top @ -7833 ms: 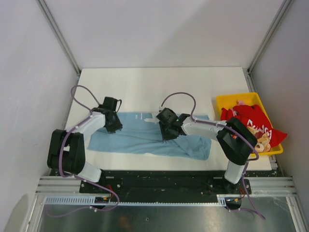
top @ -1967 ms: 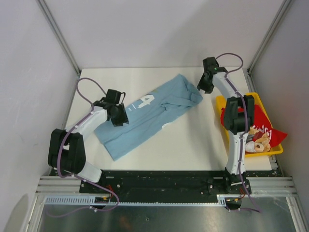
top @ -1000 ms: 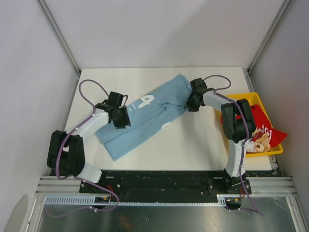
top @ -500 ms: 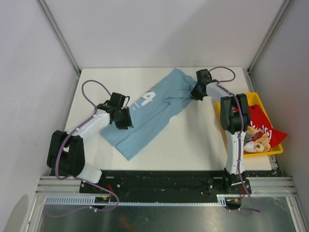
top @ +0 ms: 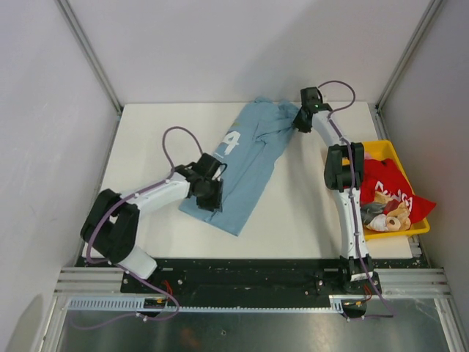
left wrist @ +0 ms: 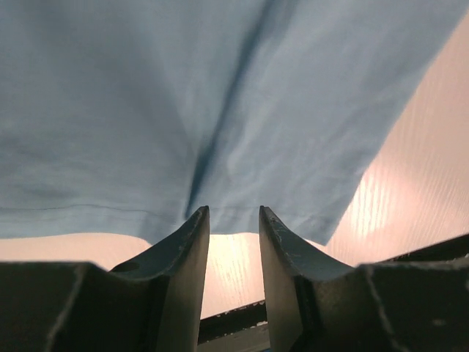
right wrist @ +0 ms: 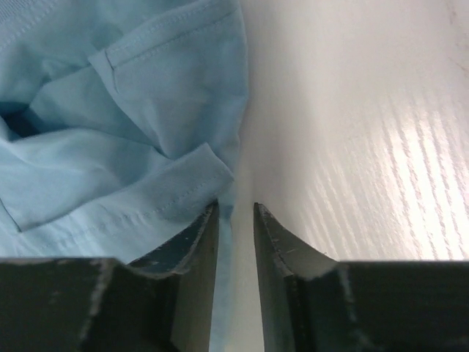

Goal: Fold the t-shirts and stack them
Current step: Rotate the tshirt 80 degrees

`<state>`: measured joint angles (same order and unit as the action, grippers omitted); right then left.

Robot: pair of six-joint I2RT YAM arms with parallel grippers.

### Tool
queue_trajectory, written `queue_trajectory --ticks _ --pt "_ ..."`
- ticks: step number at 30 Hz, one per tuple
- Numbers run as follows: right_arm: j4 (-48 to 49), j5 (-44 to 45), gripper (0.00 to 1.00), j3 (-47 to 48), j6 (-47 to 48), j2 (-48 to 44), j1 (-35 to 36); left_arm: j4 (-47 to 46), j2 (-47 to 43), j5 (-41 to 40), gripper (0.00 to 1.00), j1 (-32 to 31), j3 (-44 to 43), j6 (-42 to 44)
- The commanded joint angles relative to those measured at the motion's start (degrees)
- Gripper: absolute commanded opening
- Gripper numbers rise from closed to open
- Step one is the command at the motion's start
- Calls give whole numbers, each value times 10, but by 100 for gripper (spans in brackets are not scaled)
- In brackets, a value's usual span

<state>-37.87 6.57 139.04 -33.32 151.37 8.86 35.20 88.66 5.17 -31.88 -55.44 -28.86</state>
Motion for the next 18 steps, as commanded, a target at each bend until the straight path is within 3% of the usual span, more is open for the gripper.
queue_trajectory --ticks 1,7,18 --pt "5 4 34 -62 36 -74 -3 -2 9 -2 38 -60 4 27" --pt "-16 -3 37 -93 45 -140 -1 3 36 -13 38 -135 -9 39" --pt "58 -57 35 -332 -2 -348 -4 15 80 -20 42 -196 -53 40"
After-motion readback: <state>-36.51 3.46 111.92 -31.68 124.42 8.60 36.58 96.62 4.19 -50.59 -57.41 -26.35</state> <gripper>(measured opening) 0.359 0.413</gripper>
